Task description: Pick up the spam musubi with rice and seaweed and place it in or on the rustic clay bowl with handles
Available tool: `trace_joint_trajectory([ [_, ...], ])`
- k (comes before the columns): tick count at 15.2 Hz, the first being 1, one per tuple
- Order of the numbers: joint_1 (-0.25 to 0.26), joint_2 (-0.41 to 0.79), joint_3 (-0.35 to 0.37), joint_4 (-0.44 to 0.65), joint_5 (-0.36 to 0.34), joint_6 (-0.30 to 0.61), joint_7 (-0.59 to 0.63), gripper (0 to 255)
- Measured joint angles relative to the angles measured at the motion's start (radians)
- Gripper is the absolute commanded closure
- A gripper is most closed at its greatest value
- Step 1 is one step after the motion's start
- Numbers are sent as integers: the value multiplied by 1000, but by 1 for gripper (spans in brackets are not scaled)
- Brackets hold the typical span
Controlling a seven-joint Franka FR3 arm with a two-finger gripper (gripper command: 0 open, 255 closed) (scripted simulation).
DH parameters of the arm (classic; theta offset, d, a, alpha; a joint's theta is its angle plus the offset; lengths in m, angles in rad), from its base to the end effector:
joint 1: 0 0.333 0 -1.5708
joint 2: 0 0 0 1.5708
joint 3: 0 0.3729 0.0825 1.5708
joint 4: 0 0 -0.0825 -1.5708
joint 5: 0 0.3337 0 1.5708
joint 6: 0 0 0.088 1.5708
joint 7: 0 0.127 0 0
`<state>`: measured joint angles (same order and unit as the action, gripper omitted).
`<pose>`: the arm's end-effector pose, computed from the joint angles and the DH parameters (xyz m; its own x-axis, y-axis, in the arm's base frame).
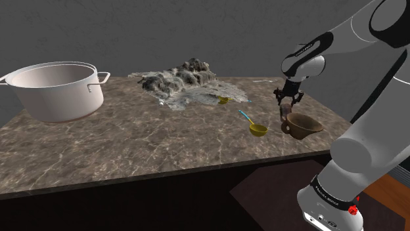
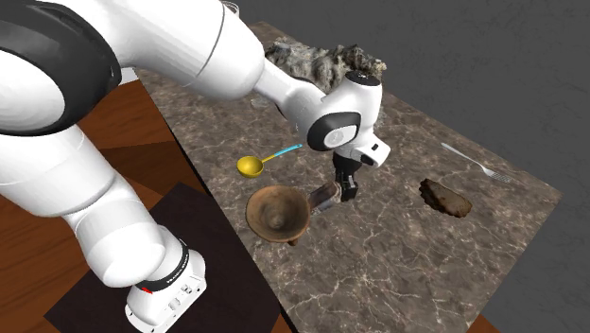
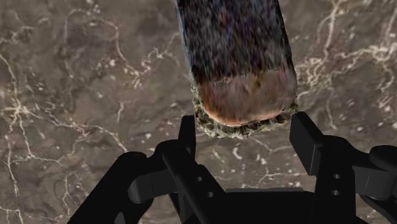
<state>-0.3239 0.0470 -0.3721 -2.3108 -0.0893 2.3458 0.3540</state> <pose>0.3677 -0.3090 0.3971 0.5518 -0.8338 0.0167 -0.8321 -0.5490 0.0793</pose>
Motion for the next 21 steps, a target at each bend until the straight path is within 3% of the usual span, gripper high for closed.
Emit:
trace_joint_trajectory([
  [21, 6, -151, 10, 138, -44, -283, 19, 255],
])
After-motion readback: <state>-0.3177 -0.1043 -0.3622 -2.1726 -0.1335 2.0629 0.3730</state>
